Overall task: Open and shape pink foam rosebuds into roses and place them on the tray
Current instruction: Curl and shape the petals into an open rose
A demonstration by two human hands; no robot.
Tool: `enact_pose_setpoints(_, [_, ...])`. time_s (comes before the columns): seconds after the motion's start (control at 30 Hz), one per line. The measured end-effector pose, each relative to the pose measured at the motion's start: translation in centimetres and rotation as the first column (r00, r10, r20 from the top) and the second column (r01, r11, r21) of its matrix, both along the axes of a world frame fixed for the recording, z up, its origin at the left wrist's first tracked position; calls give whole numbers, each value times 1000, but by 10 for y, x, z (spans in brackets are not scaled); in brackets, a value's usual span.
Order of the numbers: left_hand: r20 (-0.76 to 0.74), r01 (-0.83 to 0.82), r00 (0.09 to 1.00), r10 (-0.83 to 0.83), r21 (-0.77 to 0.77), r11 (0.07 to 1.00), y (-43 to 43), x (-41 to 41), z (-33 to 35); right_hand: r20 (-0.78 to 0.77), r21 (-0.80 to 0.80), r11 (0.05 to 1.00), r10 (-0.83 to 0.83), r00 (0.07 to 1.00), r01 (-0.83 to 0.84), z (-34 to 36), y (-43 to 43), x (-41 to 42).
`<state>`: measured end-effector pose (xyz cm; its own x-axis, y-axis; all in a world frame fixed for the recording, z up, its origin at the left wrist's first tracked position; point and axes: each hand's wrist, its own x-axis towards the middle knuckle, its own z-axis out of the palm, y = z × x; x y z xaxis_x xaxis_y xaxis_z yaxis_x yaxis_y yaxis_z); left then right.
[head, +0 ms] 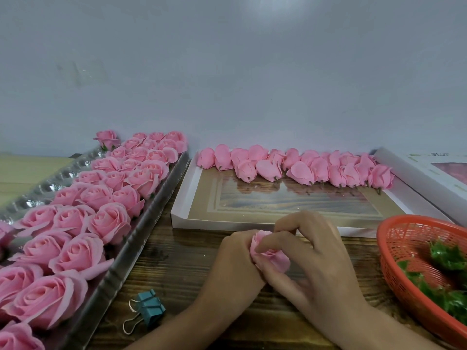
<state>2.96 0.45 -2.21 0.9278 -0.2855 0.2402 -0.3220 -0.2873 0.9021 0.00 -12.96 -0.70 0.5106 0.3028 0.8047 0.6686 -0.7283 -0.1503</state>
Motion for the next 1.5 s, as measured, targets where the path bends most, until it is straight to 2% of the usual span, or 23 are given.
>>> enact_pose_setpoints(0.4, [28,-37,999,36,36,999,0,2,-3,-36,-5,998,-63,997,63,2,4,1])
enact_pose_setpoints(0.53, [-101,170,982,-157,131,977,-6,18,-6,-11,-41,996,-82,997,81,3,3,0])
enact_pose_setpoints(0.6, [-26,158,987,-156,111,981,-6,19,-9,24,-76,992,-98,995,99,4,3,-1])
enact_pose_setpoints(0.73, [-53,149,988,-143,141,979,-7,22,-19,109,-150,974,-155,982,171,7,4,-3])
enact_pose_setpoints(0.8, [23,115,993,-120,149,982,-8,21,-20,124,-179,964,-179,976,199,8,4,-3])
enact_pose_setpoints(0.9, [238,68,966,-101,144,987,-7,13,-12,109,-207,952,-209,972,228,9,5,-2])
enact_pose_setpoints(1.0, [311,37,946,-91,173,984,-2,7,-11,116,-223,944,-224,968,245,9,6,0])
enact_pose_setpoints(1.1, [239,55,968,-77,99,994,-3,12,-22,214,-250,930,-217,953,268,7,7,1])
enact_pose_setpoints(1.23, [254,72,962,-102,126,989,-6,12,-18,328,-304,913,-167,930,271,9,8,-1])
enact_pose_setpoints(1.27, [221,85,970,-99,75,994,-4,10,-17,338,-311,914,-151,929,261,10,7,-2])
enact_pose_setpoints(1.37, [127,43,991,-37,-41,998,0,5,-13,312,-314,916,-147,939,248,9,6,-2])
enact_pose_setpoints(1.43, [116,36,993,-31,-38,999,1,5,-10,284,-302,917,-175,943,261,8,4,0])
enact_pose_setpoints(1.5, [136,39,990,-43,32,999,-1,6,-9,263,-282,917,-207,942,281,7,3,2])
